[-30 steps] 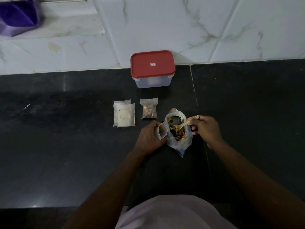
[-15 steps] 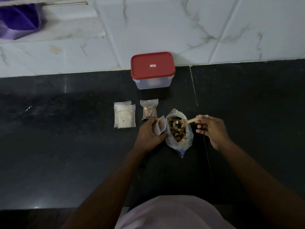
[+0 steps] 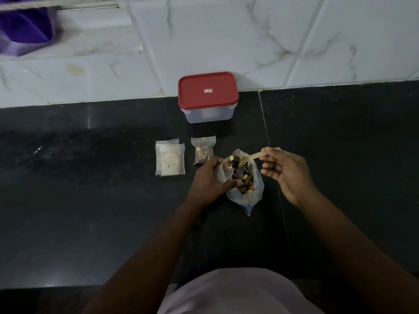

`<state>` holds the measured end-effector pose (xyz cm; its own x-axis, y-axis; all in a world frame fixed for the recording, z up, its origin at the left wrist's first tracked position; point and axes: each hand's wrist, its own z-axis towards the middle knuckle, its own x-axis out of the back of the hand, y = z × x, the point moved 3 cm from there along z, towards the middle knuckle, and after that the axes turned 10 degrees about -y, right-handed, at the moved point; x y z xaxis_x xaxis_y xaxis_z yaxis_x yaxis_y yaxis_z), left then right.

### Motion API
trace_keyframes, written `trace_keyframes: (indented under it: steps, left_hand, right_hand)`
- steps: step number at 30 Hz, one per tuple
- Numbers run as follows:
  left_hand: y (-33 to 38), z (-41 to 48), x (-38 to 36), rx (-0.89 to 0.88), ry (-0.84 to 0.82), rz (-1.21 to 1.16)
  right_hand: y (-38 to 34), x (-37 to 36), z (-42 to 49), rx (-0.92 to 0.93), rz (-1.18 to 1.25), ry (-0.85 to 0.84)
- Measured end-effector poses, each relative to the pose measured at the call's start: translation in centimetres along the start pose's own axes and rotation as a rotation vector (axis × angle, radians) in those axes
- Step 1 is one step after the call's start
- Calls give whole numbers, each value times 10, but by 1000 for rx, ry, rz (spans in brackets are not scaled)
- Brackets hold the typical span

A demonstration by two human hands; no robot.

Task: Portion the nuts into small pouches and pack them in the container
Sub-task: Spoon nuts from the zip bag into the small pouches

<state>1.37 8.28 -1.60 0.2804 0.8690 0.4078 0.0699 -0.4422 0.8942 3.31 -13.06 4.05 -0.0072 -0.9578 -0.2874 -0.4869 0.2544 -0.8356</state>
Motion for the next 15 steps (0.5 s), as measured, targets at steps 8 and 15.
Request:
trace_keyframes:
  steps: [8,15]
  left_hand:
    - [3,-1,-1,-18,15,-9]
    - [3,-1,-2,-55,28,-56]
  right_hand:
    - [13,-11,-6,172,-398,-40]
    - [9,-22,-20,588,-992,-315]
